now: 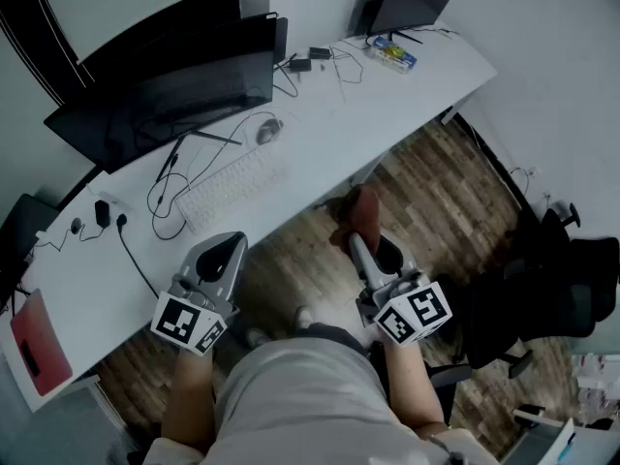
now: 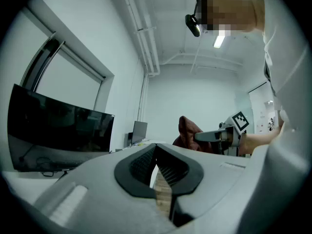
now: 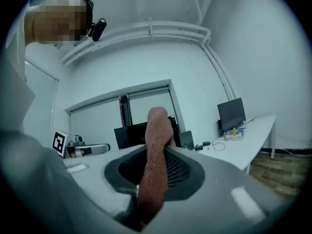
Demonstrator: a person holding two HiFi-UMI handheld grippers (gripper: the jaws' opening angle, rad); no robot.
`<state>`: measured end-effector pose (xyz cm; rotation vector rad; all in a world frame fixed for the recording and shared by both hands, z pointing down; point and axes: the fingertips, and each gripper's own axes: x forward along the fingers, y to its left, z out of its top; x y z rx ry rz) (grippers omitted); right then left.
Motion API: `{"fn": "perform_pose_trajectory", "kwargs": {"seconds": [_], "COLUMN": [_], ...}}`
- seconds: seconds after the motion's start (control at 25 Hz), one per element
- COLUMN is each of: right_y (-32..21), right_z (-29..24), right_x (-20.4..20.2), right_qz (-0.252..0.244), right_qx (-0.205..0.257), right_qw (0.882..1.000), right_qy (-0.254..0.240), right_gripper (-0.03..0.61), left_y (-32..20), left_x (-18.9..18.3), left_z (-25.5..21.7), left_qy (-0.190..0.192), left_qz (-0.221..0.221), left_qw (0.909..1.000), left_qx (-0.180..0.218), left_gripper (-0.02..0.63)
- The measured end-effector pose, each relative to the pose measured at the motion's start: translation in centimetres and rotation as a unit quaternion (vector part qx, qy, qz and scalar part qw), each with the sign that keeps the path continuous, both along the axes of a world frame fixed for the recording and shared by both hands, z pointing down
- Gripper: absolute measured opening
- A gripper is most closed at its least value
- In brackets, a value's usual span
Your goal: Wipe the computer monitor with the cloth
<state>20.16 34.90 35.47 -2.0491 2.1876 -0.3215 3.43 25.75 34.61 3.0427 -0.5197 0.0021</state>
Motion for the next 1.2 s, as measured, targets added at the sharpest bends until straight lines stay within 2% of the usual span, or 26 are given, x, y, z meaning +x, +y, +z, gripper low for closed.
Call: {"fn": "perform_pose_trajectory", "kwargs": {"seconds": [0.32,0.68,0.88,1.2], "right_y": [-0.2,-2.5,-6.3,-15.8], "right_z": [0.7,0.8,1.3,1.9], "right_x": [3.9,9.3,11.0,13.1], "right_qz": [-0.006,-0.016,-0.021,-0.036], "right_qx": [0.0,0.016,0.011,-0.002], "right_qw": [1.0,0.998,0.998,0.998], "right_qy": [-0.01,-0.057,-0.062,-0.054], "right_gripper": [0.086,0.086,0.086,0.087], "left_y": [-0.3,-1.5,-5.0,-14.6], "left_x": [4.4,9.1,11.0,14.2], "left_z": [0.6,2.3,3.0,3.5], "left_qy": [-0.006,-0.031,-0.029,-0.019], "left_qz": [-0.001,-0.006,-0.008,-0.009], "left_qw": [0.9999,0.9993,0.9993,0.9993], "left_qx": [-0.008,-0.018,-0.024,-0.029], "left_gripper": [0.009,0.009,0.009,0.009]}}
